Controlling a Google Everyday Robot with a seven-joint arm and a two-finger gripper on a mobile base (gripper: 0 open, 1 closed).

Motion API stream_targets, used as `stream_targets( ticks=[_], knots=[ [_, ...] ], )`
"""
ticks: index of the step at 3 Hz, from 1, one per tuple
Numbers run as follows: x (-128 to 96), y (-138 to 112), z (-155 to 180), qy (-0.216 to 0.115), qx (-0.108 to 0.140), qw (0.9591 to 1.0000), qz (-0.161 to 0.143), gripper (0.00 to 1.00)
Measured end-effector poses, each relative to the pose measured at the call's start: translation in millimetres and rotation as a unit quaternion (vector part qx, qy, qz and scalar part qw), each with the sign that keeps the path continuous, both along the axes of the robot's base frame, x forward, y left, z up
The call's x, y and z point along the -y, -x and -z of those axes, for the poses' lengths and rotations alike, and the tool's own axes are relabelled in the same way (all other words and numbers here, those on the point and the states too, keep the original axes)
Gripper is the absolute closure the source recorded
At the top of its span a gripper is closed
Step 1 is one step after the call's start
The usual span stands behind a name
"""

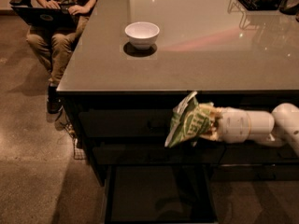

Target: Pick green jalapeno chip bag from bottom drawer and place on counter

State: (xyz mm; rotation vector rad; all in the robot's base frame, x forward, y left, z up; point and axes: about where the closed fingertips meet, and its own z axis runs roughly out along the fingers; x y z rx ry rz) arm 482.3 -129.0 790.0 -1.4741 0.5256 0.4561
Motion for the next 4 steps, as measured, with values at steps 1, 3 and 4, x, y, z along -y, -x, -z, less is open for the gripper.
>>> stream_targets(
  ticks=[1, 3, 4],
  knots=[
    [3.4, -20.8, -55.2, 0.007, 0.072, 0.9971, 0.022, 1.0],
    [6.2, -38.5, -114.3, 0.046, 0.14, 0.9872, 0.062, 1.0],
    [16.5, -44.3, -125.7, 0.059, 0.148, 0.9841, 0.078, 1.0]
  ],
)
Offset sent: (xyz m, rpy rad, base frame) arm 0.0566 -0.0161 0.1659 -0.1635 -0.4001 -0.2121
